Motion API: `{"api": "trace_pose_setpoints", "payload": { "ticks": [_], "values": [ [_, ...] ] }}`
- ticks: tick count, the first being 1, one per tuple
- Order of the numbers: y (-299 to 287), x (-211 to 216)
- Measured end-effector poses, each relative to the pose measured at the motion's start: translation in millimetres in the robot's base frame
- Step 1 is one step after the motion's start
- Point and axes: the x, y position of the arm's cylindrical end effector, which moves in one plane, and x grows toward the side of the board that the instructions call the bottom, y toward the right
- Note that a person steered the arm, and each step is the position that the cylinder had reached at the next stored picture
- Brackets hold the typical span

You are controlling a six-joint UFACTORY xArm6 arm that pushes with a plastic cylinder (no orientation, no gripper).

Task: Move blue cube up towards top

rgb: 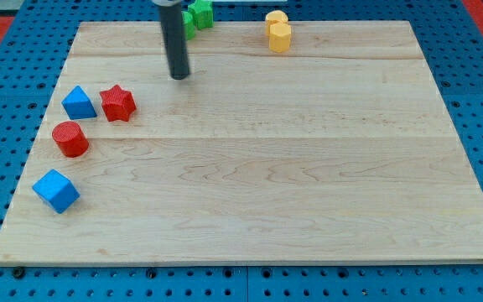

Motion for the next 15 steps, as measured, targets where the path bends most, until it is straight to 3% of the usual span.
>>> {"api": "trace_pose_setpoints", "payload": {
  "ticks": [2, 4, 5, 6, 7, 8, 9, 11, 12, 13, 14, 15],
  "values": [
    [-42, 67],
    [-65, 104],
    [-39, 112],
    [21, 180],
    [20, 254],
    [-92, 265],
    [-156, 263],
    [-18, 213],
    [-15, 247],
    [-55, 255],
    [-64, 236],
    [-15, 221]
  ]
}}
